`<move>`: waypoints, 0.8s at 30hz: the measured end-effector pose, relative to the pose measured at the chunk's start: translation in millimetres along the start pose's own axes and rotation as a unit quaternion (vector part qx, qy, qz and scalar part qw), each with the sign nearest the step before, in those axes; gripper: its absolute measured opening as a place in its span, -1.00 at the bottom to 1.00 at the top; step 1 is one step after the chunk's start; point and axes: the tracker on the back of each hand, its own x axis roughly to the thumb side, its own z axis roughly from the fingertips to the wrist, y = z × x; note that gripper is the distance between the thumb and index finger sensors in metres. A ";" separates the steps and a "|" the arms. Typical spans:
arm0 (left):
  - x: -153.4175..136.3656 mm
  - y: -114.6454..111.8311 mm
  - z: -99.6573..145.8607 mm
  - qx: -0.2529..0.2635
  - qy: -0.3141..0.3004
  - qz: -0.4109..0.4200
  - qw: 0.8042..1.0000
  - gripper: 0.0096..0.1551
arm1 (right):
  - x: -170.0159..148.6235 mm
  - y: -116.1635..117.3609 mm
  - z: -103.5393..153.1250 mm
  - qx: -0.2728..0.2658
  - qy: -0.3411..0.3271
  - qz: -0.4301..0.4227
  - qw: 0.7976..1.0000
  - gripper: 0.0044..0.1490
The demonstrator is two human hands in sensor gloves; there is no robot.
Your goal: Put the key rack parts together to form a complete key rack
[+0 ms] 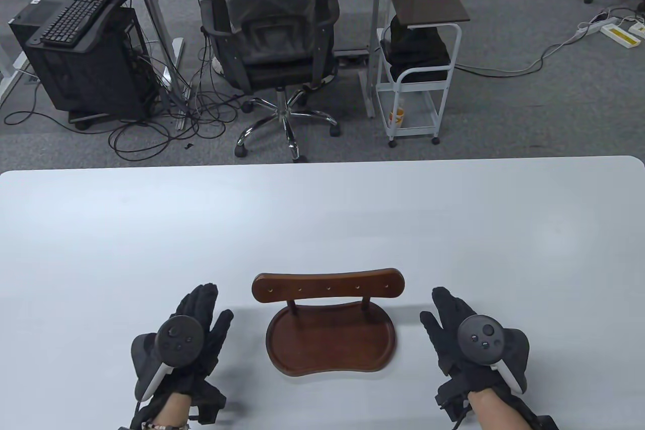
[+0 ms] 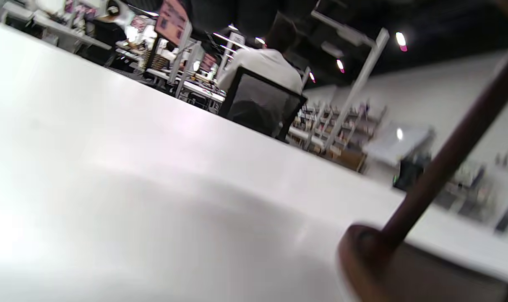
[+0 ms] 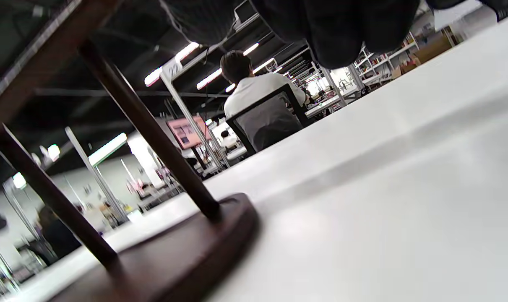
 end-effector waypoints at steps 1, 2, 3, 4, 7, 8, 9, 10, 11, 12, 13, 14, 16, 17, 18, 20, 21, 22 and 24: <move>1.5 -1.5 -0.1 -0.004 -0.005 -0.035 0.999 -0.09 | 0.7 0.6 0.2 0.000 -0.001 0.017 1.000 -0.16; 3.8 -3.7 -0.2 -0.002 -0.012 -0.079 0.997 -0.07 | 1.4 1.9 0.6 0.002 -0.006 0.037 0.999 -0.14; 4.9 -5.1 -0.3 -0.001 -0.016 -0.098 0.995 -0.05 | 1.7 2.8 0.6 0.000 -0.010 0.047 0.999 -0.11; 6.1 -7.2 -0.6 -0.003 -0.020 -0.119 0.993 -0.04 | 2.2 3.9 0.4 -0.002 -0.015 0.063 0.998 -0.10; 6.9 -11.8 -1.2 -0.013 -0.022 -0.132 0.991 -0.02 | 3.8 6.5 1.4 0.000 -0.024 0.109 0.994 -0.06; 6.8 -12.7 -1.4 -0.015 -0.022 -0.133 0.991 -0.02 | 4.4 7.4 1.6 0.002 -0.026 0.118 0.993 -0.06; 6.6 -14.0 -1.6 -0.017 -0.022 -0.137 0.990 -0.01 | 5.2 8.4 2.0 0.005 -0.027 0.128 0.991 -0.05; 6.5 -15.3 -1.7 -0.019 -0.022 -0.143 0.989 -0.01 | 6.0 9.6 2.1 0.010 -0.029 0.135 0.990 -0.04; 6.4 -16.2 -1.9 -0.020 -0.022 -0.147 0.989 -0.01 | 6.6 10.4 2.1 0.014 -0.030 0.140 0.990 -0.04; 6.5 -17.5 -2.1 -0.023 -0.023 -0.150 0.988 -0.01 | 7.1 11.5 2.2 0.017 -0.032 0.143 0.989 -0.04; 6.6 -18.2 -2.2 -0.025 -0.023 -0.150 0.988 -0.02 | 7.3 12.2 2.1 0.019 -0.032 0.143 0.989 -0.04; 6.9 -19.5 -2.3 -0.029 -0.023 -0.148 0.988 -0.02 | 7.4 13.2 2.1 0.022 -0.033 0.141 0.989 -0.04; 7.4 -21.6 -2.6 -0.035 -0.022 -0.146 0.988 -0.02 | 6.8 14.4 2.0 0.027 -0.033 0.139 0.989 -0.05; 7.4 -22.5 -2.9 -0.039 -0.023 -0.146 0.988 -0.05 | 6.5 15.0 2.0 0.031 -0.032 0.135 0.990 -0.05; 7.4 -23.3 -3.1 -0.043 -0.023 -0.147 0.988 -0.05 | 6.3 15.6 2.0 0.033 -0.031 0.134 0.990 -0.05; 7.3 -24.6 -3.3 -0.046 -0.024 -0.147 0.988 -0.05 | 5.8 16.9 2.0 0.039 -0.031 0.134 0.990 -0.05; 7.4 -24.8 -3.3 -0.047 -0.024 -0.146 0.988 -0.05 | 5.9 17.1 2.0 0.040 -0.031 0.134 0.990 -0.05; 7.5 -25.0 -3.2 -0.048 -0.023 -0.146 0.988 -0.05 | 6.1 17.5 2.1 0.041 -0.032 0.134 0.990 -0.05; 8.0 -24.3 -2.7 -0.047 -0.023 -0.148 0.988 -0.05 | 6.8 18.0 2.2 0.042 -0.035 0.135 0.989 -0.05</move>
